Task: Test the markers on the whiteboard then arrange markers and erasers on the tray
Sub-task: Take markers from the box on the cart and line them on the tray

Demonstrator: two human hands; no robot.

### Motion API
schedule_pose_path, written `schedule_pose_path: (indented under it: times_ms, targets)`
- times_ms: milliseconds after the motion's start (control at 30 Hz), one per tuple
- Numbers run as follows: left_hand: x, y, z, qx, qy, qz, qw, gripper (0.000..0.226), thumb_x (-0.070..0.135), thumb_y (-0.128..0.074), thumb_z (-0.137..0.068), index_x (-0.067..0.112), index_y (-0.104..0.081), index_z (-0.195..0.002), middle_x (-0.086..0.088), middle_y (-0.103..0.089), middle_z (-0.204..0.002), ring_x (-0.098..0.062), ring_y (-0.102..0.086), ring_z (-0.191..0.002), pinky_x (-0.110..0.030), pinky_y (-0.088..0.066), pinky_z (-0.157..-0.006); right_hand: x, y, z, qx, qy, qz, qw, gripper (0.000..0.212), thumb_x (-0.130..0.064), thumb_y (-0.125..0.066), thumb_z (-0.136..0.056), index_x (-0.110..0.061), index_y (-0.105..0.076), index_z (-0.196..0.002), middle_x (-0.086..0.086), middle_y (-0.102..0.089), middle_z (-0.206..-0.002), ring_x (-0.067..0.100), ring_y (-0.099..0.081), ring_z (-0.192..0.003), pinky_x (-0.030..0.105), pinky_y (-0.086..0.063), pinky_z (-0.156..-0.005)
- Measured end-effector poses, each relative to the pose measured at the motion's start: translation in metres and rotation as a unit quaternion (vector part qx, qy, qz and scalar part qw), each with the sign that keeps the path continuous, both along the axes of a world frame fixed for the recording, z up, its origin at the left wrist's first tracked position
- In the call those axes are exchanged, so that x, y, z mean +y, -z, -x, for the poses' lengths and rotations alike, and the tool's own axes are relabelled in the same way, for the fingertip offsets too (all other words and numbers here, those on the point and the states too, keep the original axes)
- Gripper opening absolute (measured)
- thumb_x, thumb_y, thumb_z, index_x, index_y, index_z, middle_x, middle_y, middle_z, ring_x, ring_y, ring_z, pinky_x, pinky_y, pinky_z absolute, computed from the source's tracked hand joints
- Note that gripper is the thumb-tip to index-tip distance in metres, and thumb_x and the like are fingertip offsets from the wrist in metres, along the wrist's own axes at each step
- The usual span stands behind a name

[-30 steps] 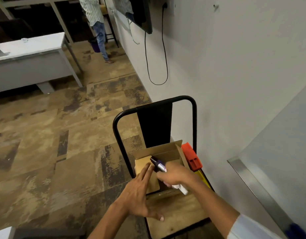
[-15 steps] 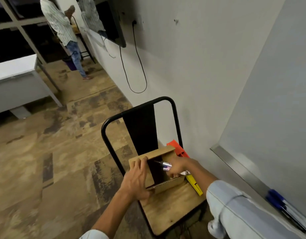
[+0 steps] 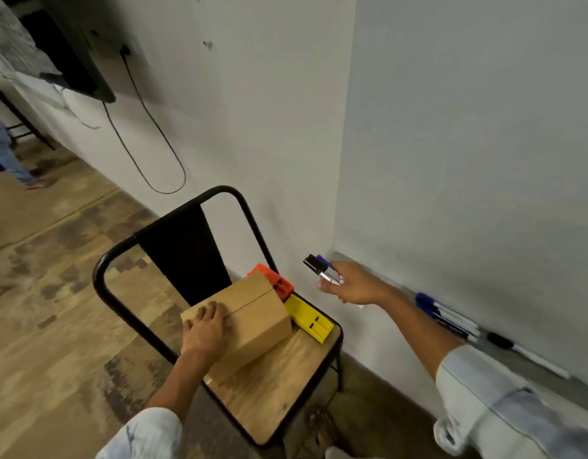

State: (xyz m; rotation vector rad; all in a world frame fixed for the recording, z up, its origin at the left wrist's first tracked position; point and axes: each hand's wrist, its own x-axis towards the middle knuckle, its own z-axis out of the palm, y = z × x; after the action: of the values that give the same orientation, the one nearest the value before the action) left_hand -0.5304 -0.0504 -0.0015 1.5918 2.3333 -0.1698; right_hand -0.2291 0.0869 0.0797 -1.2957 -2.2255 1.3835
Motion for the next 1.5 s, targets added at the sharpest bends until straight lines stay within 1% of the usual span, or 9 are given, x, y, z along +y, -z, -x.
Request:
schedule_pose_path:
  times_ms: [200, 333, 500, 667, 867, 1000, 1133, 1300, 1500]
  targets:
    - [0.033, -0.029, -0.052, 0.088, -0.059, 0.092, 0.99, 0.061, 0.016, -0.031, -0.098, 0.003, -0.009, -0.153, -0.02, 0.001, -0.162, -0.038, 0.003, -0.15, -0.058, -0.007, -0.119, -0.021, 0.012, -0.06, -0.041, 0.066, 0.001, 0.997, 0.036, -0.045, -0.061, -0.093, -0.012, -0.055, -0.104, -0.002, -0.059, -0.081, 0.016, -0.062, -0.07, 0.025, -0.048, -0.062]
    - [0.059, -0.071, -0.123, -0.084, 0.02, -0.144, 0.986, 0.066, 0.041, -0.062, -0.089, 0.006, -0.039, -0.14, -0.017, -0.039, -0.147, -0.031, -0.038, -0.136, -0.043, -0.036, -0.107, -0.026, 0.012, -0.072, -0.007, 0.114, -0.02, 0.993, 0.038, -0.044, -0.066, -0.089, -0.008, -0.056, -0.097, 0.002, -0.058, -0.079, 0.016, -0.059, -0.069, 0.031, -0.049, -0.064]
    - [0.069, -0.094, -0.251, -0.585, -0.133, -0.087, 0.795, 0.079, 0.061, -0.069, -0.073, 0.012, -0.047, -0.131, -0.005, -0.063, -0.121, -0.02, -0.062, -0.109, -0.042, -0.053, -0.097, -0.033, 0.02, -0.076, -0.058, 0.161, -0.08, 0.982, 0.018, -0.032, -0.064, -0.091, -0.021, -0.063, -0.106, -0.002, -0.07, -0.09, 0.012, -0.066, -0.077, 0.033, -0.059, -0.072]
    - [0.098, -0.066, -0.327, -0.653, -0.312, -0.086, 0.685, 0.024, 0.03, -0.057, -0.097, 0.006, -0.06, -0.093, -0.014, -0.068, -0.092, -0.028, -0.067, -0.094, -0.037, -0.053, -0.081, -0.038, 0.051, -0.087, -0.137, 0.26, -0.11, 0.949, 0.02, -0.031, -0.042, -0.103, -0.021, -0.058, -0.108, -0.006, -0.062, -0.093, 0.011, -0.062, -0.087, 0.03, -0.053, -0.085]
    - [0.133, -0.049, -0.367, -0.648, -0.358, -0.087, 0.667, 0.029, 0.025, -0.051, -0.1, -0.002, -0.057, -0.108, -0.018, -0.067, -0.095, -0.03, -0.065, -0.087, -0.041, -0.053, -0.079, -0.011, 0.051, -0.136, -0.211, 0.133, -0.165, 0.954, 0.052, -0.019, -0.064, -0.09, -0.013, -0.043, -0.138, 0.001, -0.05, -0.13, 0.018, -0.054, -0.114, 0.03, -0.045, -0.1]
    - [0.16, -0.044, -0.367, -0.699, -0.415, -0.1, 0.573, 0.025, 0.024, -0.055, -0.098, 0.002, -0.053, -0.11, -0.013, -0.067, -0.08, -0.027, -0.068, -0.072, -0.038, -0.056, -0.067, 0.001, 0.053, -0.18, -0.046, 0.058, -0.12, 0.99, 0.084, -0.037, -0.078, -0.078, -0.027, -0.033, -0.149, -0.009, -0.04, -0.146, 0.011, -0.044, -0.129, 0.03, -0.042, -0.106]
    - [0.188, -0.036, -0.343, -0.73, -0.457, -0.149, 0.486, 0.022, 0.028, -0.052, -0.1, 0.007, -0.047, -0.1, -0.007, -0.055, -0.074, -0.023, -0.064, -0.065, -0.037, -0.056, -0.056, 0.005, 0.066, -0.208, 0.051, 0.166, -0.123, 0.977, 0.069, -0.072, -0.055, -0.081, -0.031, -0.049, -0.136, -0.01, -0.053, -0.133, 0.008, -0.051, -0.12, 0.036, -0.046, -0.104]
    - [0.211, -0.023, -0.325, -0.719, -0.46, -0.169, 0.493, 0.029, 0.038, -0.051, -0.099, 0.01, -0.047, -0.106, -0.004, -0.056, -0.077, -0.019, -0.063, -0.068, -0.043, -0.057, -0.081, -0.003, 0.126, -0.216, -0.228, 0.028, -0.259, 0.938, 0.079, -0.066, -0.016, -0.096, -0.013, -0.022, -0.154, 0.008, -0.02, -0.162, 0.024, -0.017, -0.15, 0.046, -0.016, -0.122]
    - [0.217, -0.002, -0.34, -0.706, -0.477, -0.106, 0.513, 0.027, 0.036, -0.052, -0.099, 0.012, -0.047, -0.11, -0.002, -0.058, -0.081, -0.017, -0.064, -0.073, -0.041, -0.052, -0.091, -0.021, 0.163, -0.233, -0.286, 0.03, -0.265, 0.92, 0.074, -0.06, -0.019, -0.1, -0.014, -0.007, -0.156, 0.006, -0.002, -0.165, 0.02, 0.003, -0.152, 0.04, 0.0, -0.12]
